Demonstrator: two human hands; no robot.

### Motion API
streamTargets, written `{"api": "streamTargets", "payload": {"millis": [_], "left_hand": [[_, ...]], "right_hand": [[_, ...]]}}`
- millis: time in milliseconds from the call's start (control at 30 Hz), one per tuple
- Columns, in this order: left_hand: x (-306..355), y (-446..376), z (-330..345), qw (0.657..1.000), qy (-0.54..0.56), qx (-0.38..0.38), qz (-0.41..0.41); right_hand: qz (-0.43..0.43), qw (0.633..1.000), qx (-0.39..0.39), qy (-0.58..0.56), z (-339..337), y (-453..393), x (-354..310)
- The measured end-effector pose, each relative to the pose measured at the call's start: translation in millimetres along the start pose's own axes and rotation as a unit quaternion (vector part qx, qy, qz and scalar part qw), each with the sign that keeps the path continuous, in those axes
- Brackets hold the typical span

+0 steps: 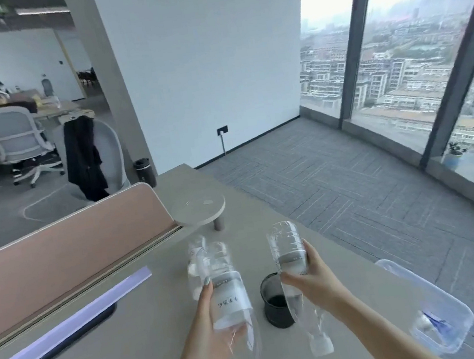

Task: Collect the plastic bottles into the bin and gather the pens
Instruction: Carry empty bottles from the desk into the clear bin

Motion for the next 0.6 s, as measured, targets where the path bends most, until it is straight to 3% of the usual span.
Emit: {"api": "streamTargets", "payload": {"millis": [300, 600], "left_hand": [[-107, 5, 171, 0.989, -0.073, -0.106, -0.071], [-193, 2, 317, 0.960, -0.103, -0.235, -0.110]], "right_hand": [[-0.003, 0.988, 0.151, -0.023, -204, 90, 33], [-0.013, 0.972, 0.234, -0.022, -351, 161, 57]]}}
Point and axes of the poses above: each hand's wrist, its own y-axis away from the middle knuckle, its own z-axis out of the palm, x = y × z, the point moved 4 cm from there along -y, towards the middle knuckle, and after that the axes turned 1 degree about -z, right-handed, at the moved point
